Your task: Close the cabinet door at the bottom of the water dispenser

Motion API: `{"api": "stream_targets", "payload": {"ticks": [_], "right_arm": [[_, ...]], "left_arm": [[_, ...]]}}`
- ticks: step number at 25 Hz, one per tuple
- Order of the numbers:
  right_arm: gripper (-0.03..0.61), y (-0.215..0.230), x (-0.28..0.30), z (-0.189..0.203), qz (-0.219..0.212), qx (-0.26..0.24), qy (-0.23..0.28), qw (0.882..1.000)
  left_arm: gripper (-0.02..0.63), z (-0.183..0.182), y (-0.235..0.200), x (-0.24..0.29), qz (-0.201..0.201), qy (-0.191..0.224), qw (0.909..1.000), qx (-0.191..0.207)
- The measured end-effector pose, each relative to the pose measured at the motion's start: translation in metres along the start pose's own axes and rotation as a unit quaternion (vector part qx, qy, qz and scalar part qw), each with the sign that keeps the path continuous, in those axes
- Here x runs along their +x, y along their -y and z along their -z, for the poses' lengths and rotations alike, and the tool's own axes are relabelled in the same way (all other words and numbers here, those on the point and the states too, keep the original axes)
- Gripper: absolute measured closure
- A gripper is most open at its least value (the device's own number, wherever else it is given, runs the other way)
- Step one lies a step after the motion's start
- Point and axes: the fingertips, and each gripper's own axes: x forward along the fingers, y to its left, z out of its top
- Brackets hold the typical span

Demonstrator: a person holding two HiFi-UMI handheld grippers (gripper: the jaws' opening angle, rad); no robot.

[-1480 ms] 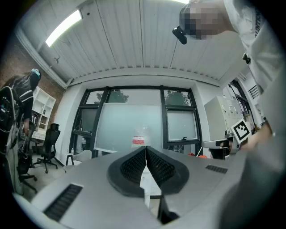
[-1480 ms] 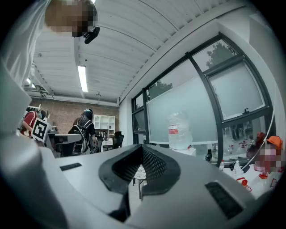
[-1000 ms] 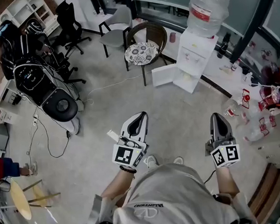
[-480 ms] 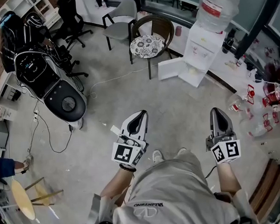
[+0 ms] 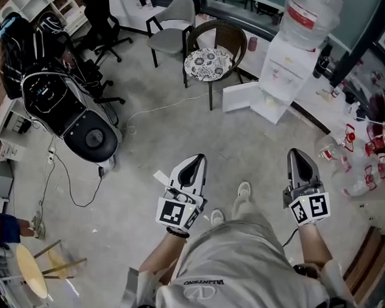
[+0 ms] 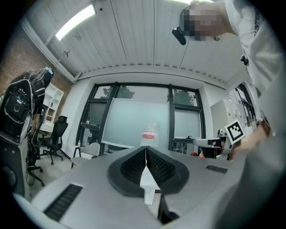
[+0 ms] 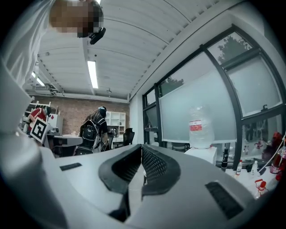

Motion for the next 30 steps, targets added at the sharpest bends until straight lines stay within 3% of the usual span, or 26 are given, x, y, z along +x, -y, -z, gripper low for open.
{"api": "stream_targets", "payload": {"ticks": [17,30], "right_arm": [[0.563,0.1,0.102,-0.003,-0.049,0.012,0.003,0.999],[0.563,0.152,0.147,0.021,-0.085,0.028,-0.017,0.996]], "left_arm": [[0.604,0.0,-0.012,0.134,-0.029,-0.002,0.9993,0.022],[0.604,0.026,-0.016,0.188,-0.072,-0.019,0.997,0.017]]}}
